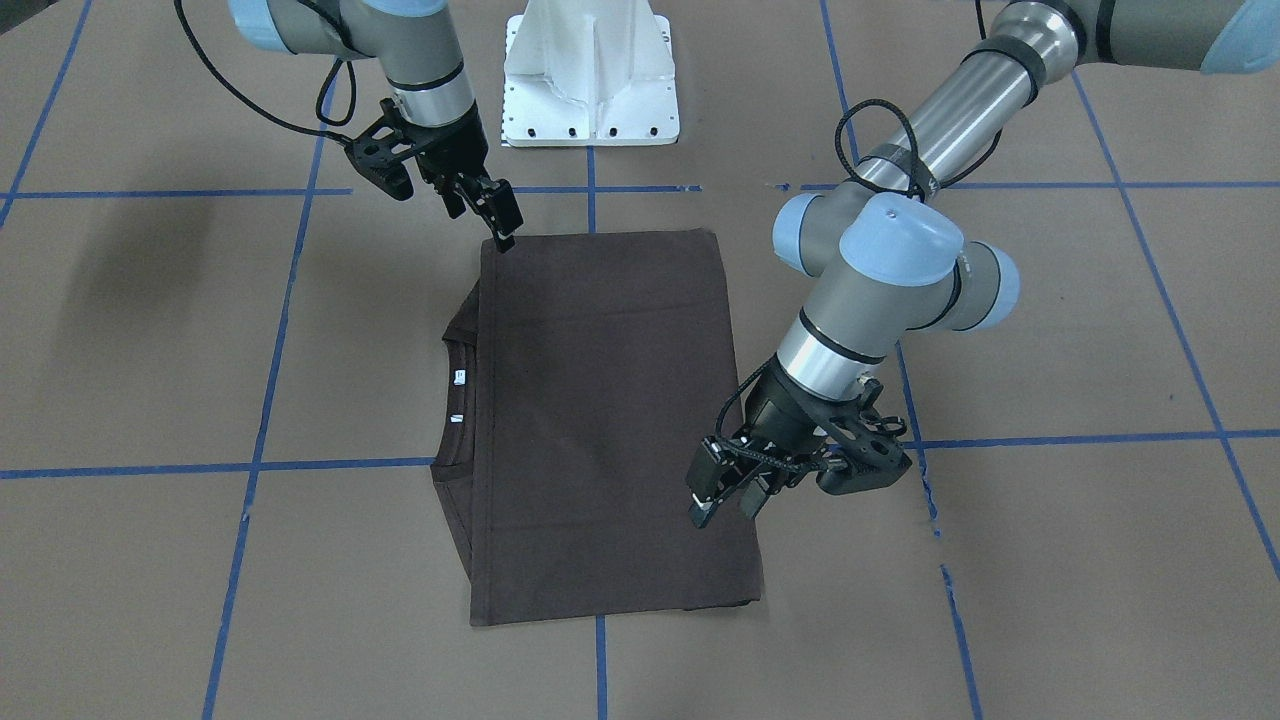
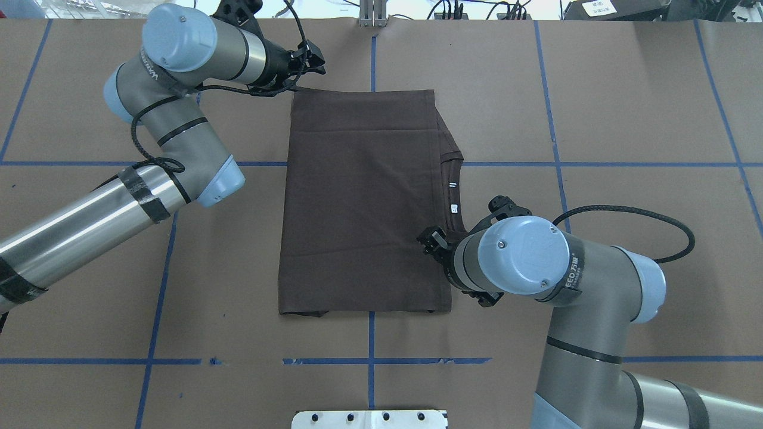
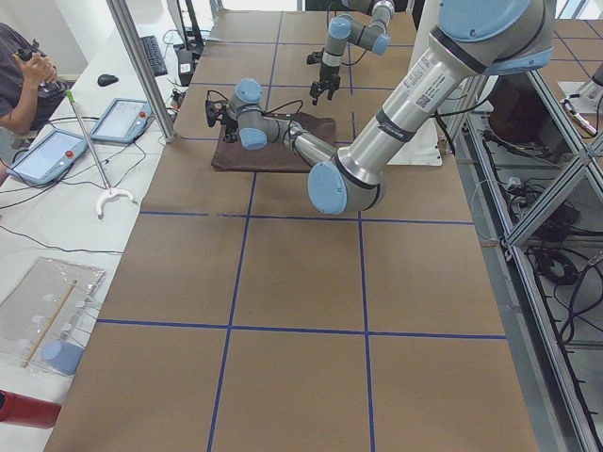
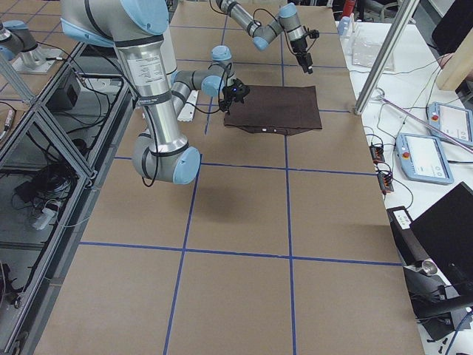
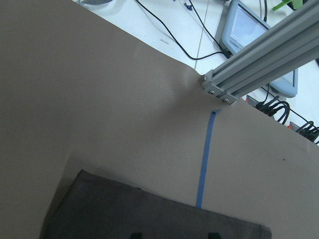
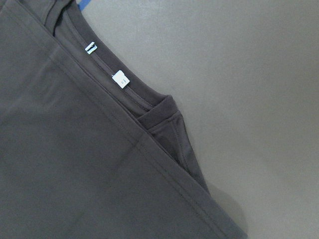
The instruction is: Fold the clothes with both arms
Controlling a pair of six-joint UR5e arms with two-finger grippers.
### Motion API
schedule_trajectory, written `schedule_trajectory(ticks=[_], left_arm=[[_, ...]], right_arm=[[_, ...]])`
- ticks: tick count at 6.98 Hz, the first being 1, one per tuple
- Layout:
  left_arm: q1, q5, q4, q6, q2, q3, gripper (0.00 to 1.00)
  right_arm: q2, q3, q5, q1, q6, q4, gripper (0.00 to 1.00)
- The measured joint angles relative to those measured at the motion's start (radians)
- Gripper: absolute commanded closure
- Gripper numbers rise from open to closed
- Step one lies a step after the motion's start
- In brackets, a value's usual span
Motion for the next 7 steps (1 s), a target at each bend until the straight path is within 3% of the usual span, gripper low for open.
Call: schedule_trajectory(ticks=[2,7], left_arm=[[0.001,-0.016,0.000,-0.001,0.021,-0.027,0.18],[0.002,-0.018,0.000,-0.014,0.023,-0.029,0.18]], right_arm=[[0.042,-0.088,0.002,-0.005,0.000,0.004,0.11],[0.052,-0.147,0.009,-0.039,0.005,0.004,0.12]])
